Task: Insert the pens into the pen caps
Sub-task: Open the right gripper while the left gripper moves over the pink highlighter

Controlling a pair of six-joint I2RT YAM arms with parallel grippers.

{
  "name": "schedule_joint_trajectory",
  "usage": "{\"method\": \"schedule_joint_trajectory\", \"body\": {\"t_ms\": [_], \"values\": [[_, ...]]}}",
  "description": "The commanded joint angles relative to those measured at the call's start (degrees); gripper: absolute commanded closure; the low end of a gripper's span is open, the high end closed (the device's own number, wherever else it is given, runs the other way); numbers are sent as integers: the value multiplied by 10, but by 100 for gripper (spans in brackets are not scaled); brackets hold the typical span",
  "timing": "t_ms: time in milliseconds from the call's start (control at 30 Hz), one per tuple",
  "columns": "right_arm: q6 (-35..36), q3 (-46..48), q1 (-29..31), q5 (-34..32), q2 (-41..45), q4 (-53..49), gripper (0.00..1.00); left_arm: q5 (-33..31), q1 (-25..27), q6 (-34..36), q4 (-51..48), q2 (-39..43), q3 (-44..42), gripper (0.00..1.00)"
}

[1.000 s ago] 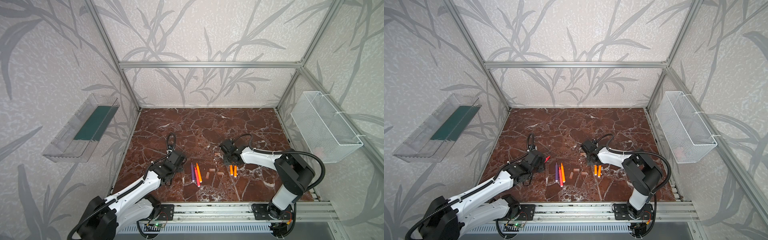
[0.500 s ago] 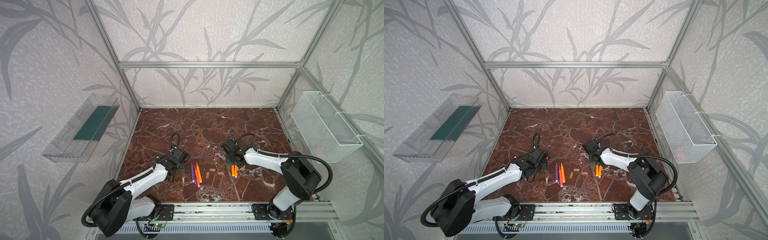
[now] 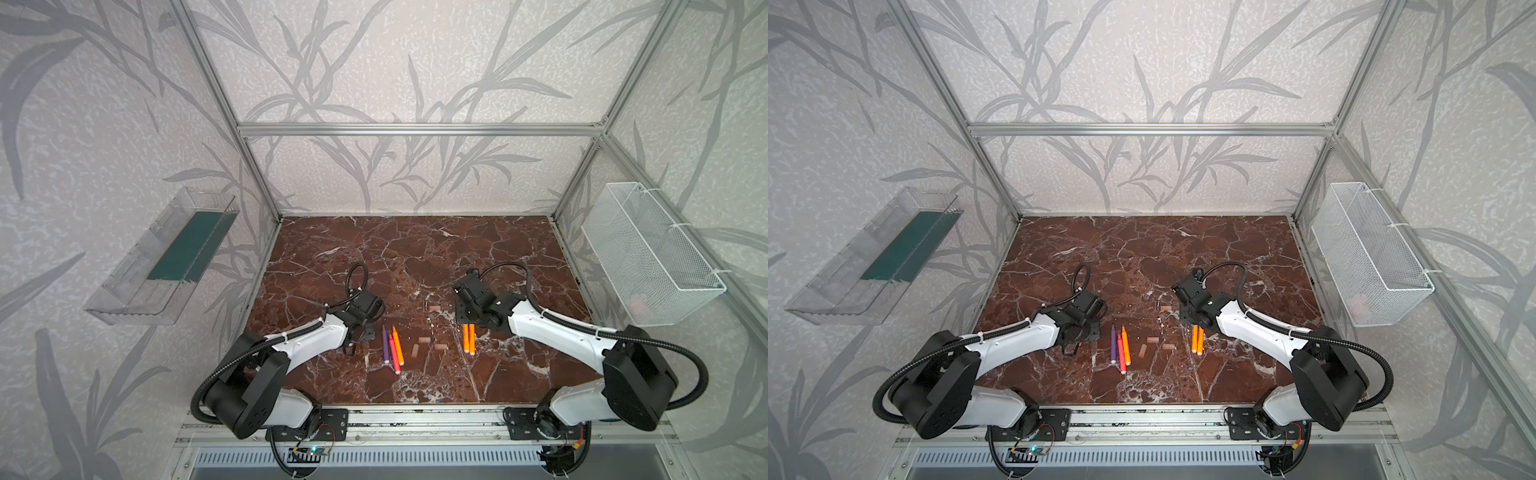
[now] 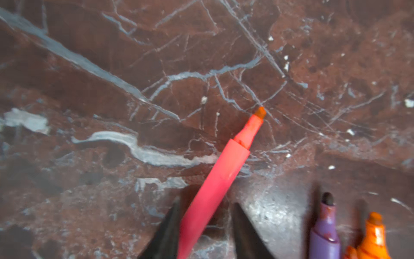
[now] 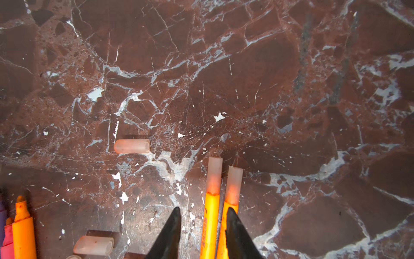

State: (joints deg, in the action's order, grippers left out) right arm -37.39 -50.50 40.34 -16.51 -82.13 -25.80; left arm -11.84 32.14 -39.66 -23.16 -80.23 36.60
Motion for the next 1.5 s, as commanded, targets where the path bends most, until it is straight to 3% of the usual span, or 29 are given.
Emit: {"method": "schedule_joint_trajectory", "body": {"t_ms": [0, 467, 700, 933, 1200, 1367, 1467], "values": [[5, 4, -1, -10, 11, -7, 66, 17, -2, -6, 8, -6, -12, 68], [4, 36, 0, 19, 63, 15, 66, 36, 9, -15, 38, 7, -56, 69], [5, 46, 2, 36, 91, 28, 65, 38, 9, -17, 45, 3, -58, 83], [5, 106, 2, 34, 156, 126, 63, 16, 9, -7, 23, 16, -33, 87], [30, 178, 2, 38, 270, 187, 60, 21, 6, 10, -12, 72, 0, 90], [36, 181, 3, 102, 314, 211, 60, 30, 6, 29, -9, 158, -1, 91], [14, 201, 13, 155, 299, 286, 60, 63, 6, 55, 15, 218, -17, 90]]}}
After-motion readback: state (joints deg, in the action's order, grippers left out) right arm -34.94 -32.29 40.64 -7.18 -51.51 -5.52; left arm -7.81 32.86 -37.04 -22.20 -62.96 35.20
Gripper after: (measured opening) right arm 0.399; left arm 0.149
